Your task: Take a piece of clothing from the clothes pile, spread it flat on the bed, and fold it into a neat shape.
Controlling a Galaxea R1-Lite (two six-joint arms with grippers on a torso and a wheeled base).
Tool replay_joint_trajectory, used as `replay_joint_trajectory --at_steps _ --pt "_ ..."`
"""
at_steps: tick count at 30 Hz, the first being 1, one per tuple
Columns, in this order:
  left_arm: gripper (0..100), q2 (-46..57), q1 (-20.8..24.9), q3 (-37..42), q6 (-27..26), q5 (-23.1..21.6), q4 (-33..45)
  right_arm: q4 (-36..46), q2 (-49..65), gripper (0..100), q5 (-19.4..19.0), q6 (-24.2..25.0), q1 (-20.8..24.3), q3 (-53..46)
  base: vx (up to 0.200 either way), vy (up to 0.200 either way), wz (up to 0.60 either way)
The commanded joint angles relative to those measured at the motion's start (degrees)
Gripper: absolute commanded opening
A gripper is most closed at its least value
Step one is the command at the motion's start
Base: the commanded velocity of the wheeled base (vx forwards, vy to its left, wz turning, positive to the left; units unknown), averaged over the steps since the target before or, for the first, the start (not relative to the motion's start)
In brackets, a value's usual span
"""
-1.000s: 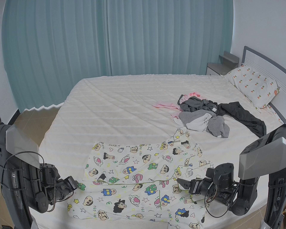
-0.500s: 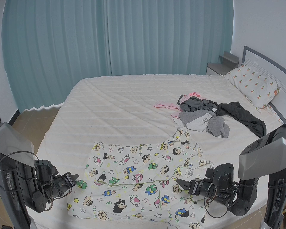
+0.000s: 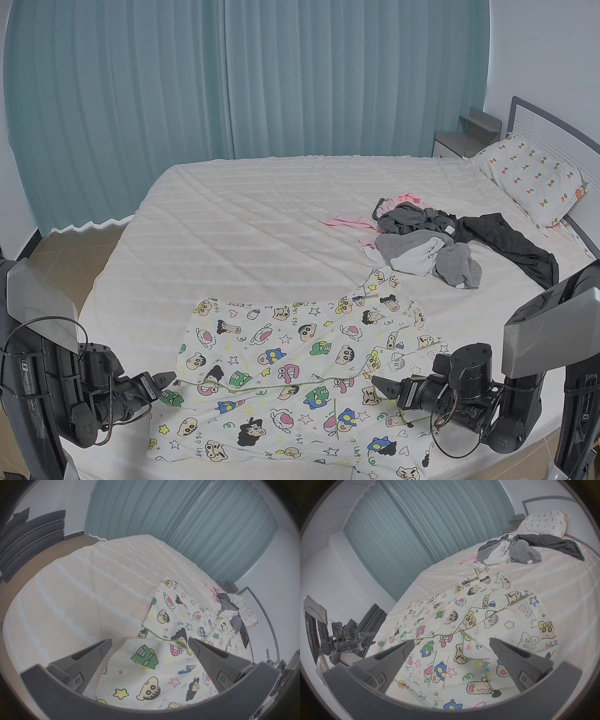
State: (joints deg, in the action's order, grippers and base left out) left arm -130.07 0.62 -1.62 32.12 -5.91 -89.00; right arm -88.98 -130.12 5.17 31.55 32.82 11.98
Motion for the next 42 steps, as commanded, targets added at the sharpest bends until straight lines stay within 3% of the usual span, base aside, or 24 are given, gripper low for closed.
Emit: replay_joint_trajectory --at_steps 1,6,10,16,34,42 --pt "100 2.3 -1.2 1.6 -0.2 -1.3 -1.0 -0.7 0.7 100 0.0 0.0 0.0 -0.7 0.0 0.0 0.0" --pt "100 4.1 0.2 1.6 6.5 -2.5 -1.0 -0.7 1.0 100 0.0 0.0 0.0 -1.2 0.0 0.0 0.0" --pt "100 4.1 0.6 1.6 7.1 -2.5 -1.0 -0.7 1.0 100 0.0 0.0 -0.1 -1.2 0.0 0.0 0.0" --pt "100 5.3 0.6 1.6 8.4 0.0 -1.0 -0.6 0.4 100 -0.1 0.1 1.5 -1.3 -0.2 0.0 0.0" --pt "100 2.6 4.3 1.6 9.5 0.8 -0.4 -0.7 0.7 100 0.0 -0.1 2.3 -2.3 -0.2 0.0 0.0" --pt "100 -3.9 11.2 1.6 10.3 8.0 -0.5 -0.6 0.5 100 0.0 -0.1 2.3 -2.3 -0.075 0.0 0.0"
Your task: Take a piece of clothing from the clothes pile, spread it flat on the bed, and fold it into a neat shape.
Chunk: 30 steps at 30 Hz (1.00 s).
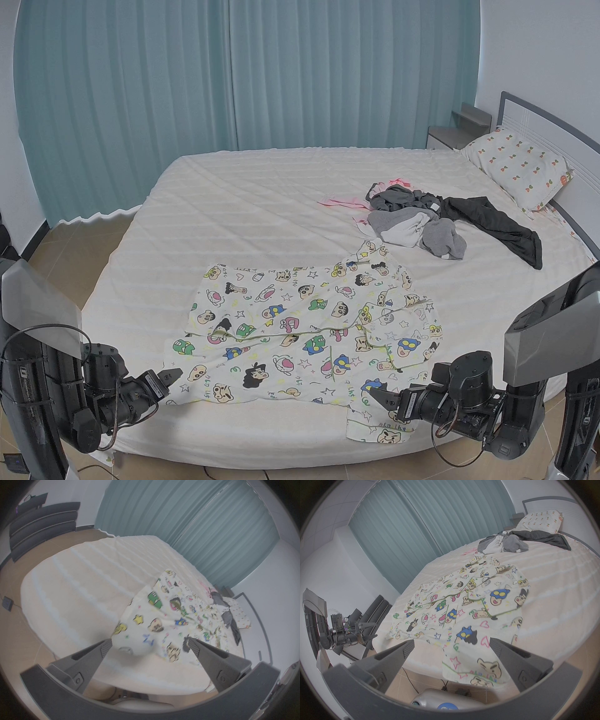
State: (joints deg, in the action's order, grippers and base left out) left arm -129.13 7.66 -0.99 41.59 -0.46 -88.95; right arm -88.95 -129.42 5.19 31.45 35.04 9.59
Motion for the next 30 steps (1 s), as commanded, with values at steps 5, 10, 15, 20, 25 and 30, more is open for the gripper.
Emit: replay_joint_trajectory --at_steps 5,10,15,20,25,30 --pt "100 -6.0 10.4 -1.2 12.2 5.1 -1.0 -0.6 -0.3 100 0.0 0.0 -0.1 0.1 0.0 0.0 0.0" --pt "100 -7.5 10.7 -5.3 13.2 8.4 -0.9 -0.6 -0.3 100 0.0 0.0 0.0 0.1 0.0 0.0 0.0" --pt "100 -9.8 10.9 -9.6 13.1 11.4 -0.6 -0.6 -0.3 100 0.0 -0.1 -0.1 0.2 0.0 0.0 0.0" --pt "100 -12.1 11.9 -14.0 12.8 15.1 0.0 -0.6 -0.3 100 0.0 -0.1 -0.2 0.2 0.0 0.0 0.0" --pt "100 -13.9 12.8 -16.6 10.7 18.9 2.2 -0.6 -0.7 100 0.0 -0.1 -0.2 0.4 0.0 0.0 0.0" --pt "100 -15.7 13.3 -19.2 9.8 21.9 2.4 -0.6 -0.7 100 0.1 -0.1 -0.2 0.4 0.0 0.0 0.0"
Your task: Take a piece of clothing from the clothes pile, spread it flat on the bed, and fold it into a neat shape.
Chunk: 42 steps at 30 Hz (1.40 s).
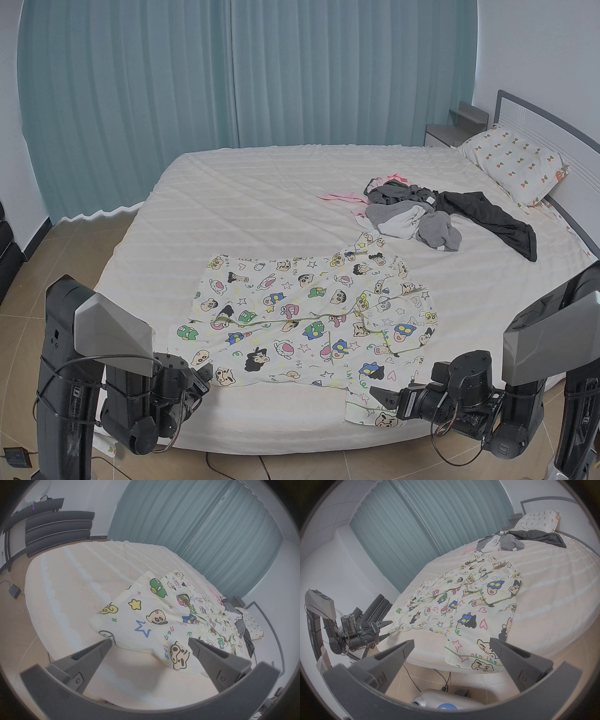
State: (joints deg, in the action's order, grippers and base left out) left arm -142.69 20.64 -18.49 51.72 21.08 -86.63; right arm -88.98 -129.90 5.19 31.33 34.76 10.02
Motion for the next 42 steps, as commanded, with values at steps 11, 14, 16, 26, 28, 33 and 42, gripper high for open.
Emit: replay_joint_trajectory --at_steps 11,14,16,26,28,33,42 --pt "100 -2.0 -0.7 -4.0 -0.3 0.5 2.4 -0.7 -0.3 100 0.0 0.0 0.0 -0.2 0.0 0.0 0.0" --pt "0 -2.0 -0.9 -4.0 0.0 0.5 2.3 -0.6 -0.3 100 0.0 0.0 -0.1 -0.4 0.0 0.0 0.0" --pt "0 -2.0 -1.3 -3.7 0.0 0.7 2.3 -0.6 -0.3 100 0.0 0.0 -0.3 -0.6 0.0 0.0 0.0" --pt "0 -0.1 -3.7 -0.9 0.0 2.7 2.3 -0.6 -1.8 100 -1.4 -1.5 -3.4 -3.1 0.0 0.0 0.0" --pt "0 0.0 -3.9 -0.9 -0.1 3.4 2.3 -0.6 -2.5 100 -1.9 -2.0 -4.0 -3.3 0.0 0.0 0.0" --pt "0 -0.2 -3.9 0.0 -0.2 3.8 2.3 -0.6 -7.5 100 -2.9 -4.6 -5.6 -4.0 0.0 0.0 0.0" --pt "0 -0.4 -3.2 -0.1 -0.3 3.7 1.8 -0.7 -13.8 100 -3.1 -7.4 -5.9 0.4 0.0 0.0 0.0"
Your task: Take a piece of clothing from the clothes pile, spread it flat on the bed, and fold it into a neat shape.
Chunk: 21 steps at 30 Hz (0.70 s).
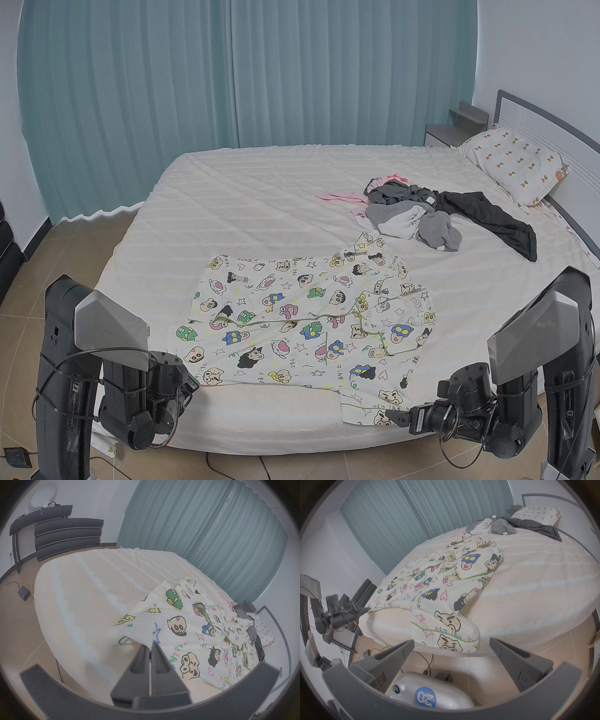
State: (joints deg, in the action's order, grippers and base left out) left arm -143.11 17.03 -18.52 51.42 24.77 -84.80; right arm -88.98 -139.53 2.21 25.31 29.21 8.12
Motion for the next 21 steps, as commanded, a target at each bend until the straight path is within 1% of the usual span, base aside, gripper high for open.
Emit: replay_joint_trajectory --at_steps 1,3,4,6,7,9,13,18,19,21 --pt "0 0.0 0.5 0.0 0.0 0.0 0.0 -0.7 -4.3 100 -0.3 -1.9 -0.4 2.5 0.0 0.0 0.0" --pt "0 0.0 0.5 0.0 0.0 -0.1 0.0 -0.7 -4.3 100 -1.4 -3.1 -0.6 3.1 0.0 0.0 0.0" --pt "0 -0.1 0.5 -0.1 0.0 -0.2 0.0 -0.7 -4.3 100 -3.1 -4.7 -1.0 3.8 0.0 0.0 0.0" --pt "0 -0.1 0.5 -0.2 0.0 -0.2 0.0 -0.6 -4.4 100 -4.7 -7.1 -2.0 4.9 0.0 0.0 0.0" --pt "0 -0.1 0.5 -0.2 0.0 -0.2 0.0 -0.6 -4.4 100 -4.7 -7.1 -2.0 4.9 0.0 0.0 0.0" --pt "0 -0.2 0.7 -0.2 0.0 -0.2 0.0 -0.6 -5.4 100 -5.5 -10.0 -3.7 8.1 0.0 0.0 0.0" --pt "0 -0.4 1.6 -0.2 0.0 -0.3 0.0 -0.6 -7.9 100 -5.5 -10.8 -3.9 11.2 0.0 0.0 0.0" --pt "0 -0.4 2.1 -0.2 0.0 -0.3 0.0 -0.6 -8.5 100 -6.2 -11.1 -3.3 11.7 0.0 0.0 0.0" --pt "0 -0.5 2.1 -0.2 0.0 -0.3 0.0 -0.6 -8.5 0 -6.8 -11.2 -3.1 11.8 0.0 0.0 0.0" --pt "0 -0.6 2.1 -0.2 0.0 -0.2 0.0 -0.6 -8.5 0 -7.4 -11.2 -2.9 12.2 0.0 0.0 0.0"
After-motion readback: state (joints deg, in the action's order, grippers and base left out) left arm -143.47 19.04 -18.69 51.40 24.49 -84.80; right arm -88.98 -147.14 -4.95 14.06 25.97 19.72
